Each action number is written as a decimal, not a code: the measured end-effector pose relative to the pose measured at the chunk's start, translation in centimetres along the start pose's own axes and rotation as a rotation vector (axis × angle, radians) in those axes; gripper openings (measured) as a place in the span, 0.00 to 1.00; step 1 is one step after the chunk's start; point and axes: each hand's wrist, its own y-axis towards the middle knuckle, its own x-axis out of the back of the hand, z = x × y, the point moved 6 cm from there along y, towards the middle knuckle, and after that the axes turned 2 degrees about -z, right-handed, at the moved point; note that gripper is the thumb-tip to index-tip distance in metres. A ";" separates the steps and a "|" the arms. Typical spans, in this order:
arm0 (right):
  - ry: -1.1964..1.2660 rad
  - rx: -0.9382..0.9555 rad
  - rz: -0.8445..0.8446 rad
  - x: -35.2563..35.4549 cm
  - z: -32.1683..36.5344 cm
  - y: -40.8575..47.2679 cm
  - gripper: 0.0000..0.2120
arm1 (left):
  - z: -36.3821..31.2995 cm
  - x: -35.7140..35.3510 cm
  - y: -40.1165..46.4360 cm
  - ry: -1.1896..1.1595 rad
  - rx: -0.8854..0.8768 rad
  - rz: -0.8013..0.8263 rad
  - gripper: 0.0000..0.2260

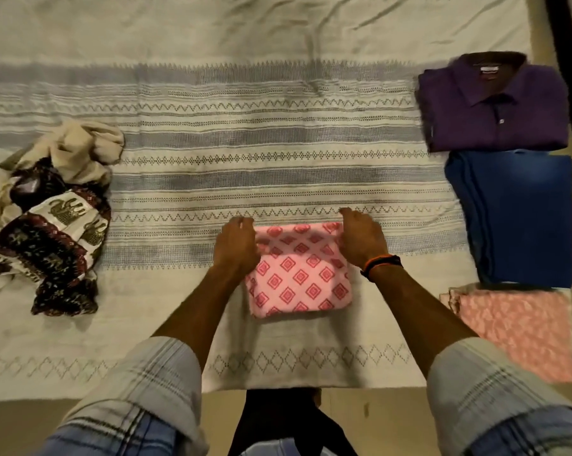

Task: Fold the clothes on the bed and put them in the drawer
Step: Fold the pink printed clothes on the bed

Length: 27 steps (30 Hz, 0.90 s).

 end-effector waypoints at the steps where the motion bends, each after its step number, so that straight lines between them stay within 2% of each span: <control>1: 0.003 -0.016 0.018 -0.5 -0.1 0.4 0.24 | 0.5 -0.6 0.5 -0.005 0.019 -0.004 0.27; 8: 0.188 -0.105 0.202 -8.2 -2.1 0.0 0.16 | 1.7 -7.1 -0.8 -0.171 0.121 0.187 0.21; 11: 0.290 -0.201 0.225 -10.5 -3.5 -0.6 0.18 | 2.7 -9.5 -1.9 -0.263 0.250 0.224 0.28; 15: 0.432 -0.385 0.130 -12.9 -5.2 -0.9 0.29 | 4.5 -11.9 -2.6 -0.438 0.516 0.117 0.40; 19: 0.690 -0.525 0.061 -14.1 -5.6 -1.0 0.31 | 6.0 -13.9 -2.7 -0.711 0.781 0.006 0.40; 21: 0.838 -0.565 0.072 -14.7 -5.2 -1.2 0.29 | 6.1 -15.2 -2.6 -0.858 0.795 0.050 0.35; 23: 0.891 -0.563 0.078 -15.0 -4.8 -1.1 0.28 | 5.5 -16.0 -2.4 -0.979 0.734 0.140 0.30; 27: 0.957 -0.481 0.141 -15.2 -3.7 -0.8 0.21 | 4.4 -15.7 -2.1 -1.117 0.621 0.170 0.29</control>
